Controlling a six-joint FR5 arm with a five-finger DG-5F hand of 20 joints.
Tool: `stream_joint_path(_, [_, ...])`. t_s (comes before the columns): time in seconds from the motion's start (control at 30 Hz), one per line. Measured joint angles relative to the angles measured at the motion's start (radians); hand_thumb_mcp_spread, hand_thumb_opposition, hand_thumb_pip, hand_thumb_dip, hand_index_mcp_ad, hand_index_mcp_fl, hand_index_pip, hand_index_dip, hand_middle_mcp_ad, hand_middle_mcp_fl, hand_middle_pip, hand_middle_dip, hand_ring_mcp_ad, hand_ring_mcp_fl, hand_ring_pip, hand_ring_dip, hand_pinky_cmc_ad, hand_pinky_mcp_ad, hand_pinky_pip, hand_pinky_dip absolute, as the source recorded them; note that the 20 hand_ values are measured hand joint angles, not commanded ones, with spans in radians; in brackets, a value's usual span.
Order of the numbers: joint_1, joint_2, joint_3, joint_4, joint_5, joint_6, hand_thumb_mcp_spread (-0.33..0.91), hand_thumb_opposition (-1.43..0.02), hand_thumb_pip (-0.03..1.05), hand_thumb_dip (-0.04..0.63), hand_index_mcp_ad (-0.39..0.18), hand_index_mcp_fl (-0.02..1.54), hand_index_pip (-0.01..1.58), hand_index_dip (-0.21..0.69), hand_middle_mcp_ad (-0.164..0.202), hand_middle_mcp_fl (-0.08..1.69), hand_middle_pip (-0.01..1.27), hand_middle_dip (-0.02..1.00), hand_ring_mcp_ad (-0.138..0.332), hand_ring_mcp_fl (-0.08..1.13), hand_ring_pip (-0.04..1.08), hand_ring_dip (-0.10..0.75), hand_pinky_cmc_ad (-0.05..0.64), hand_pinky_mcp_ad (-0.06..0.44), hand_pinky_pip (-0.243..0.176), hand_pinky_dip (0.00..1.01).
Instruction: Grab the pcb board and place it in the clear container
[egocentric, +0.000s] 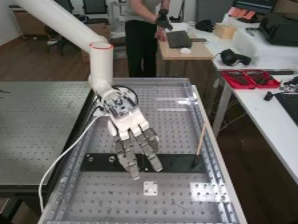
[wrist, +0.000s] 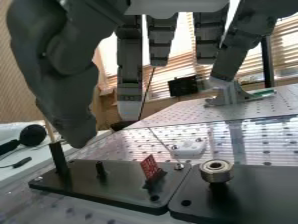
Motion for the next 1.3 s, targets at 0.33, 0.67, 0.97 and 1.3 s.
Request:
stream_joint_path(0.33, [-0.013,-0.021,0.003,-0.03,-0.008,0.022,0.34,-0.83,0.64,0.222,-0.023,0.06,1.55,0.138,0.045,0.01,0.14,0.13,0.257,0.0,0.15,0.0,0.335,0.211,-0.124,0.89])
stream_joint_path(0.67, [-0.029,-0.022,-0.013,-0.064,-0.058,0.072,0.35,-0.83,0.64,0.222,-0.023,0.06,1.55,0.138,0.045,0.0,0.14,0.13,0.257,0.0,0.15,0.0,0.335,0.211,-0.124,0.89])
stream_joint_path(0.97, [-0.037,0.005,-0.063,-0.049,-0.101,0.077,0.36,-0.83,0.64,0.222,-0.023,0.06,1.55,0.138,0.045,0.0,0.14,0.13,0.257,0.0,0.14,0.0,0.335,0.211,-0.126,0.87])
stream_joint_path(1.3, [-0.042,0.0,-0.056,-0.051,-0.093,0.098,0.36,-0.83,0.66,0.22,-0.023,0.06,1.55,0.136,0.045,0.0,0.14,0.13,0.257,0.0,0.14,0.0,0.335,0.215,-0.126,0.86])
